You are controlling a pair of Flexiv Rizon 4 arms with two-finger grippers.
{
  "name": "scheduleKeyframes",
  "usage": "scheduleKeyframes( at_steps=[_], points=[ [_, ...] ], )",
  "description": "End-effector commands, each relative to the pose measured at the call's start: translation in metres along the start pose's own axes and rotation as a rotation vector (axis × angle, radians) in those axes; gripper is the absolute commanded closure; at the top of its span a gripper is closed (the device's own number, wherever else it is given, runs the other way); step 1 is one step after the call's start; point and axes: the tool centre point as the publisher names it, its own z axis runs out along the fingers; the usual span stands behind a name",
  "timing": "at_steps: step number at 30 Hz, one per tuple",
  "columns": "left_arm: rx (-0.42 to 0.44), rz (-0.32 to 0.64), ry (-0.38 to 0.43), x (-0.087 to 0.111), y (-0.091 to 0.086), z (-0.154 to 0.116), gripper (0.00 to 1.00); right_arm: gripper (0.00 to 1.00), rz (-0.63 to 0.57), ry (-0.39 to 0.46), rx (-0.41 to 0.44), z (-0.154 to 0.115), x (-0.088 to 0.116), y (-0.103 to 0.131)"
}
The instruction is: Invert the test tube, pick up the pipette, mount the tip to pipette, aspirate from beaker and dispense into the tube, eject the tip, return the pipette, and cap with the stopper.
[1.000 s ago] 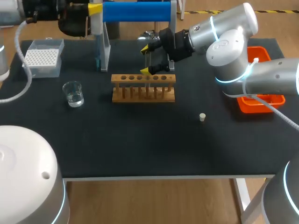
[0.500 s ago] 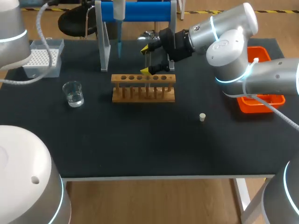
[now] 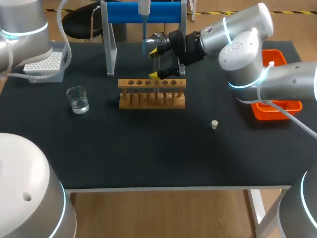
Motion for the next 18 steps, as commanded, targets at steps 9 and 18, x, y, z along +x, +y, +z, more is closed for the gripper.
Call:
scheduleKeyframes(
  at_steps=[9, 18],
  points=[
    [0.003, -0.001, 0.025, -0.0041, 0.0010, 0.0053, 1.00, 0.00, 0.010, 0.008, -0.006, 0.0029, -0.0004, 0.0029],
    [0.006, -0.001, 0.034, -0.0055, 0.0019, 0.0096, 1.00, 0.00, 0.009, 0.011, -0.005, 0.0033, 0.0003, 0.0031]
  ],
)
